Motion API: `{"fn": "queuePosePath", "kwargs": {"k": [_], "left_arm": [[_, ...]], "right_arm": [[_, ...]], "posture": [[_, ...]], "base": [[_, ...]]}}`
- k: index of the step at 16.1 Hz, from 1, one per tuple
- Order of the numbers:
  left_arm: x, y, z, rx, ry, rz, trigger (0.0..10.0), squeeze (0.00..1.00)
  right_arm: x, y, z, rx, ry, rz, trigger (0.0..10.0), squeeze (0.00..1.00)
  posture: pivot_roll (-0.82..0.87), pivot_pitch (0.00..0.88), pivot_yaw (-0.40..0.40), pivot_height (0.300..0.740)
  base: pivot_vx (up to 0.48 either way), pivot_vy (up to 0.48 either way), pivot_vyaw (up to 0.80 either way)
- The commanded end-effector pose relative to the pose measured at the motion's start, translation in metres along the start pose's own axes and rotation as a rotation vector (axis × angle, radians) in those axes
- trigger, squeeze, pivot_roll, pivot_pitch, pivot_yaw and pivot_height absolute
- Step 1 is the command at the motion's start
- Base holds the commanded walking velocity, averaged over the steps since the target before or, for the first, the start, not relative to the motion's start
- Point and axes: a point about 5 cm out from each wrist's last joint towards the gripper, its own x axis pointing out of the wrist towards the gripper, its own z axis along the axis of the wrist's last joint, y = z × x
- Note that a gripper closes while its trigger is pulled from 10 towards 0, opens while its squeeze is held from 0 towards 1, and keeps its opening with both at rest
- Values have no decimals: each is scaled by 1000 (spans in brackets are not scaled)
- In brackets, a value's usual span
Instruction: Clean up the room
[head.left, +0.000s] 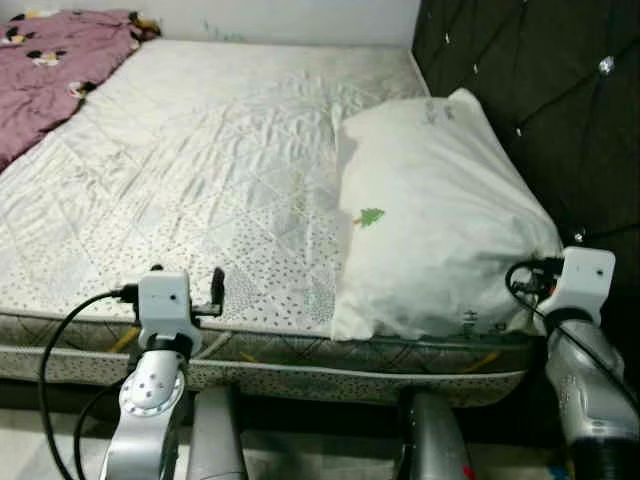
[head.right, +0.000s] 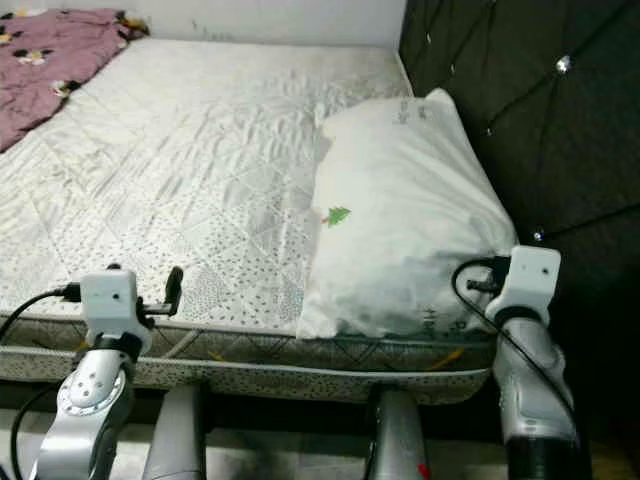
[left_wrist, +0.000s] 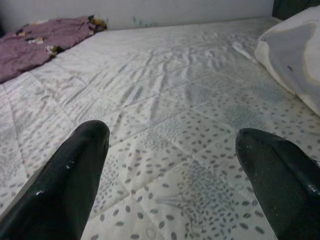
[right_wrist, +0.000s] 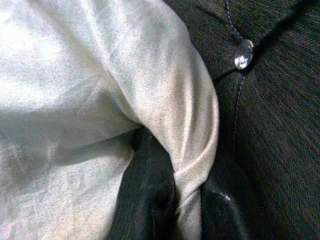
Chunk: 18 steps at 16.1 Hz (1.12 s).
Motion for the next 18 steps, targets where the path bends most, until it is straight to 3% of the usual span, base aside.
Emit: {"fn": "queuePosePath", "kwargs": {"k": [1,5,9,12,13,14,15,18], "left_arm": [[0,-1,-2,10,17,-12,10000,0],[1,0,-1,17,16,-24,10000,0],[2,-2,-1,18,17,-32,10000,0],[3,-3,0,16,16,-31,10000,0],[3,-3,0,14,15,-27,10000,0],[3,-3,0,14,14,-25,10000,0],[2,-1,0,14,11,-10,10000,0],[-2,3,-2,15,19,12,10000,0]], "right_arm": [[-7,-5,12,3,-55,-41,0,0],[-57,16,-12,10,9,22,0,0],[-70,27,-13,-25,-6,87,0,0],[-52,27,-3,-24,-15,94,0,0],[-26,27,11,-31,-48,124,0,0],[-17,26,16,-30,-56,122,0,0],[4,15,34,-39,-92,81,0,0],[27,1,50,-42,-106,41,0,0]], "posture": [[-58,0,-2,511],[-57,0,9,511],[-59,0,12,511],[-57,0,7,511],[-50,0,1,511],[-44,0,-3,511],[-36,0,-10,511],[-24,0,-24,511]], "base": [[0,0,0],[0,0,0],[0,0,0],[0,0,0],[0,0,0],[0,0,0],[0,0,0],[0,0,0]]}}
